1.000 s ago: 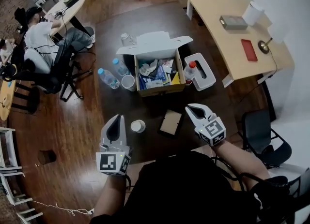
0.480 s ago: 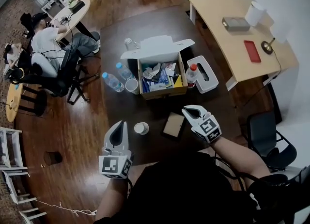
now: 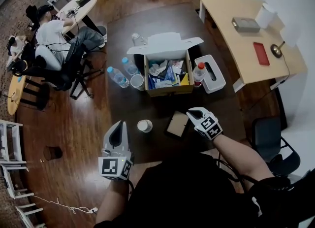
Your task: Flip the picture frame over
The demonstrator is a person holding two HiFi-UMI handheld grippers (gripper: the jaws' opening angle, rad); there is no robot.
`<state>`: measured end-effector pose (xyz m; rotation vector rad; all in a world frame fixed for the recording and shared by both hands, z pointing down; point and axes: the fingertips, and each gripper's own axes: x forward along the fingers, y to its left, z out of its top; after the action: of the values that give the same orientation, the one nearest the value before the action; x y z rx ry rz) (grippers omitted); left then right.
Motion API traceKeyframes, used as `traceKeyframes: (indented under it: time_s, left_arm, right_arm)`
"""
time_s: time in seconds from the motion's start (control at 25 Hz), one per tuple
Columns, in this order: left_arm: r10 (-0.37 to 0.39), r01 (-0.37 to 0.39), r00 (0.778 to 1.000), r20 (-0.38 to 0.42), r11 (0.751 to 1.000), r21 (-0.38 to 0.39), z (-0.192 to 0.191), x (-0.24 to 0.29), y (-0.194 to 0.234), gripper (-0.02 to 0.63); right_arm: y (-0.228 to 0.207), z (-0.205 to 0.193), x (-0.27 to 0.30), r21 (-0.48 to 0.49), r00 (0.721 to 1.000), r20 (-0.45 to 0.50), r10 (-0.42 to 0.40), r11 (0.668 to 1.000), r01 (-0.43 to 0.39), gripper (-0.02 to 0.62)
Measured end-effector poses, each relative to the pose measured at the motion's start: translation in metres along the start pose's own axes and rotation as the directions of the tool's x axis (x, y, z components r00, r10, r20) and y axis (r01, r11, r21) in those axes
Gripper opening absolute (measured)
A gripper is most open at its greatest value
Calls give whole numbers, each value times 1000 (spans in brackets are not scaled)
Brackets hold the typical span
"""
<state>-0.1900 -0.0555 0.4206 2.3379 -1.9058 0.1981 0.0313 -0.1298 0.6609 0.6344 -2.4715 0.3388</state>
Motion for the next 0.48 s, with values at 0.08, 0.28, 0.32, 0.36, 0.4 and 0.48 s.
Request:
traceKeyframes:
  time_s: [0.08,0.28,0.32,0.36,0.4,0.48]
  left_arm:
    - [9,-9,1000,-1,1000,-4,-1,-3,1,0]
    - [31,-31,1000,-5,999,-10,-2,-8,6,0]
    - [36,-36,999,-6,999,-11,-1,-9,7,0]
    - [42,-42,999,-6,999,-10,0,-10,9,0]
    - [48,-48,999,-5,999,-8,1,-11,11,0]
    - [58,-58,998,-3,998,-5,3,-13,12,0]
  right_arm:
    - [2,-2,3,-6,1000,-9,14,1000,-15,3]
    - [7,-7,10,-14,998,-39,56,998,-57,3]
    - [8,-8,11,-19,997,-44,60,998,-61,3]
    - [8,-8,13,-28,997,-50,60,998,-61,5]
    - [8,-7,14,-40,997,-53,56,997,-59,5]
    - [6,-3,16,-62,998,-47,46,997,-49,56]
